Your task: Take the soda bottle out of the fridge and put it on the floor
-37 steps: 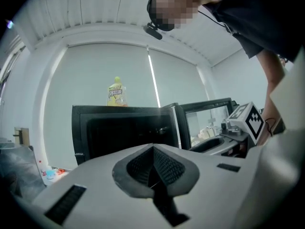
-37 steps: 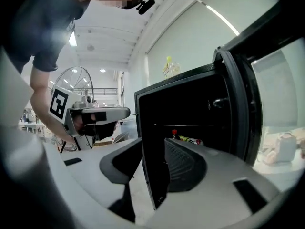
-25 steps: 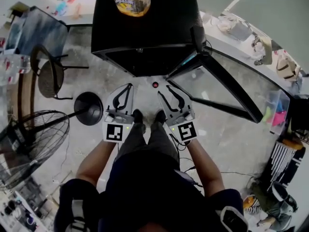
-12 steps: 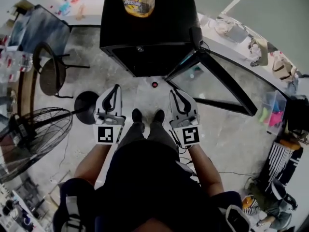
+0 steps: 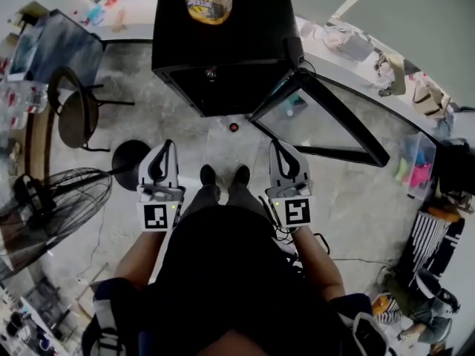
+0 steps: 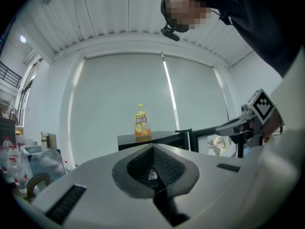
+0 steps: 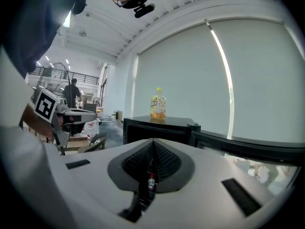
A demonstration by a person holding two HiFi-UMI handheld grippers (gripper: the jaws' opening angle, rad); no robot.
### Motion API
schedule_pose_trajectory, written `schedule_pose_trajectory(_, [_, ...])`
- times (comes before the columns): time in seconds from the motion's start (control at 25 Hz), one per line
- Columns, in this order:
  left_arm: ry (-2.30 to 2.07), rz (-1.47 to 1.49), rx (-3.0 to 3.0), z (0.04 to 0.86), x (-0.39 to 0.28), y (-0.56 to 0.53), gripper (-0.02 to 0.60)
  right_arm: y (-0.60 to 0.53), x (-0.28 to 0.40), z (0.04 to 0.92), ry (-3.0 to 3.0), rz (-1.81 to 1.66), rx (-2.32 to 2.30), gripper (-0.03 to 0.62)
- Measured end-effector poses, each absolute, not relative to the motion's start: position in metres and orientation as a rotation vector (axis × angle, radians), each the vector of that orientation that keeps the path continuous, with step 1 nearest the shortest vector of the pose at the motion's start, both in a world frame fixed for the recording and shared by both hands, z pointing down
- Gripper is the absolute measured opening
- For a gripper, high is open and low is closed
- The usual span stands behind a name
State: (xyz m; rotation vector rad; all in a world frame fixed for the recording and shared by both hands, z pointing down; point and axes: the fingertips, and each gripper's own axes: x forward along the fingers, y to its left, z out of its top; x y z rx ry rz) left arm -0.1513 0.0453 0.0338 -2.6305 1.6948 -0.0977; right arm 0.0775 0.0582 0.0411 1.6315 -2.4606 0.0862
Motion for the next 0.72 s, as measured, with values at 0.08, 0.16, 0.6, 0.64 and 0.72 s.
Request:
schedule_pose_trajectory(0.08, [1.712, -0.095, -2.625, 0.033, -0.154, 0.049, 0.023, 0.062, 0.08, 0.042, -2.448, 0.107, 1.643, 0.018])
schedule_pose_trajectory(0.16, [1.718, -0.096, -2.618, 0.033, -0.157, 0.054, 0.023, 0.068, 0.084, 0.04, -2.436, 0.097, 1.655, 0.018])
schedule_pose_trajectory(0.6, [1.737, -0.088, -2.6, 0.031, -0.164, 0.061, 0.023, 0.074, 0.085, 0.028, -2.414, 0.015, 1.658, 0.018])
schedule_pose_trajectory(0.64, [1.735, -0.086, -2.6, 0.031, -0.164, 0.061, 0.023, 0.074, 0.084, 0.027, -2.418, 0.005, 1.664, 0.018])
schedule_pose_trajectory(0.72, [1.733, -0.078, -2.598, 0.03, -0.165, 0.06, 0.023, 0.073, 0.083, 0.024, -2.425, -0.016, 1.666, 0.018])
